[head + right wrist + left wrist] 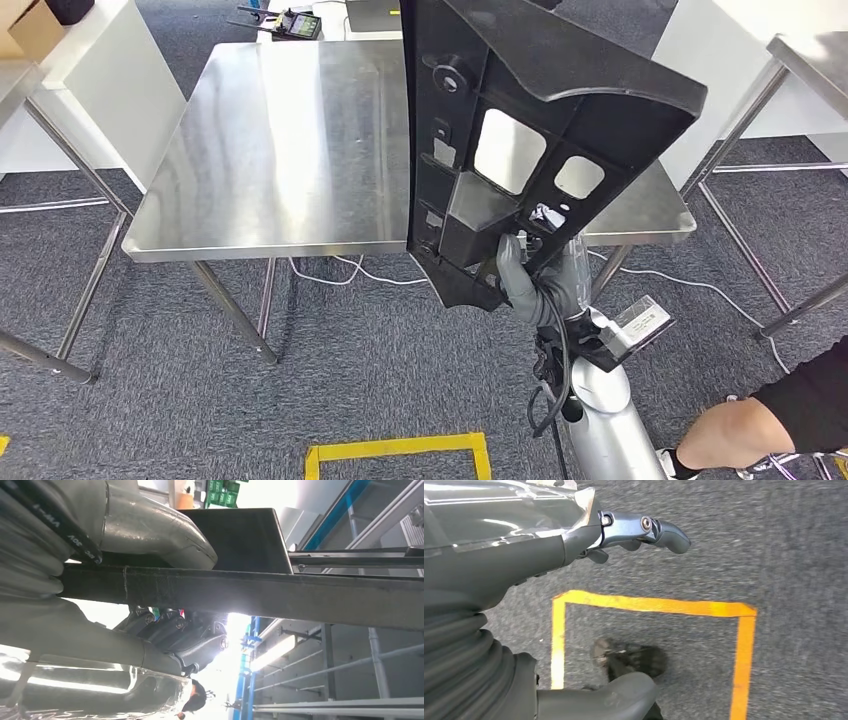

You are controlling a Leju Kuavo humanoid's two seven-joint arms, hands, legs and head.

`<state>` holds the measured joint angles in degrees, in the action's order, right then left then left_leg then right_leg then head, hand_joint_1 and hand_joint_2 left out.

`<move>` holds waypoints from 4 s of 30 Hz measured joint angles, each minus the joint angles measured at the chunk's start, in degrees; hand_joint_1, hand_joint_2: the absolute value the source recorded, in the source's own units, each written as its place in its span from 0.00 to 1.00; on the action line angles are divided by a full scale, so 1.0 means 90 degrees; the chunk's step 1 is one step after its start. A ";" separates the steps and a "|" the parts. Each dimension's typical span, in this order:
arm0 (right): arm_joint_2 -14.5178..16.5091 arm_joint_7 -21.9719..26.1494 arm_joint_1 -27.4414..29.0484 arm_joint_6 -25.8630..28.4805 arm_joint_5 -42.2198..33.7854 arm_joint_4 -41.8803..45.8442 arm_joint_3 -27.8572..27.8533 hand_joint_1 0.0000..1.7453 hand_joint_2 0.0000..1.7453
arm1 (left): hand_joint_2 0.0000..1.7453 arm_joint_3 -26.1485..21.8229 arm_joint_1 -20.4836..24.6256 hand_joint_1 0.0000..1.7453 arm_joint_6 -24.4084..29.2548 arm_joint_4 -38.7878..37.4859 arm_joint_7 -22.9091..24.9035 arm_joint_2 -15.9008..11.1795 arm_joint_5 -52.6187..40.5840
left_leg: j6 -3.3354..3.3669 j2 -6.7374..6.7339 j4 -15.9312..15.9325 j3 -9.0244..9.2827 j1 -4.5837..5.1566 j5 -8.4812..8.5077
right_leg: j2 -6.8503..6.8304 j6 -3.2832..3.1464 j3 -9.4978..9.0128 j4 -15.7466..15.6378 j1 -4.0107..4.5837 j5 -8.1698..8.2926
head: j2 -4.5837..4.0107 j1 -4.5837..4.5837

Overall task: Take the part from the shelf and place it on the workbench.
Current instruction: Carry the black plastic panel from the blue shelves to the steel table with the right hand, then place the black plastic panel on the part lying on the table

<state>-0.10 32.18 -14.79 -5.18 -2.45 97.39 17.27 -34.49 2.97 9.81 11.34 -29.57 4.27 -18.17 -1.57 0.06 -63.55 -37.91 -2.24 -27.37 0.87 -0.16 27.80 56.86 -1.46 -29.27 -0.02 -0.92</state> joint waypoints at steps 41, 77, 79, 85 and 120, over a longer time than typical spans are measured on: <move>0.0368 -0.0137 -0.0048 0.0579 0.1067 -0.0141 0.0380 1.00 1.00 | 1.00 -0.0226 0.0038 0.00 -0.0019 0.0000 0.0056 -0.0081 0.0138 | 0.0548 0.0034 0.0531 0.0535 0.0174 0.0015 | -0.0039 0.0192 0.1166 0.1724 0.0126 -0.0476 | 0.0000 0.0106; 0.0784 -0.2004 -0.1727 0.2967 0.7264 -0.2166 0.1529 1.00 1.00 | 1.00 -0.0357 0.0133 0.00 0.0033 0.0007 0.0082 -0.0031 -0.0085 | 0.0189 0.0045 0.0700 0.0800 -0.0101 -0.0069 | -0.0059 0.0586 0.1052 0.0435 -0.0142 0.0417 | 0.0000 0.0158; 0.1011 -0.2129 -0.2288 0.3058 0.7539 -0.3113 0.1689 1.00 1.00 | 1.00 -0.0355 0.0174 0.00 0.0008 0.0007 0.0084 -0.0044 -0.0165 | 0.0059 0.0036 0.0642 0.0771 -0.0109 -0.0153 | -0.0064 0.0451 0.1029 0.0273 -0.0145 0.0485 | 0.0001 0.0163; 0.1612 -0.2341 -0.3630 0.3302 0.8063 -0.5708 0.1944 1.00 1.00 | 1.00 -0.0350 0.0188 0.00 0.0081 0.0000 0.0219 -0.0052 -0.0314 | 0.0087 0.0014 0.0820 0.0829 -0.0084 -0.0142 | -0.0037 0.0309 0.1052 0.0308 -0.0155 0.0555 | 0.0000 0.0093; 0.1494 -0.4218 -0.4478 0.2223 0.8158 -0.9129 0.2015 0.00 0.00 | 0.75 -0.0459 0.0200 0.00 0.0010 -0.0002 0.0161 -0.0083 -0.0573 | -0.0055 -0.0014 0.0770 0.0907 -0.0062 -0.0170 | -0.0022 0.0194 0.0897 0.0236 -0.0068 0.0510 | 0.0000 0.0097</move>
<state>13.35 -5.79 -55.09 14.82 70.97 15.23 35.40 -38.62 4.78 9.91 11.32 -28.12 3.53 -23.32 -2.07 -0.07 -56.62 -29.75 -2.80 -28.90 0.67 1.58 35.88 58.98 -2.07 -24.68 -0.02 -0.05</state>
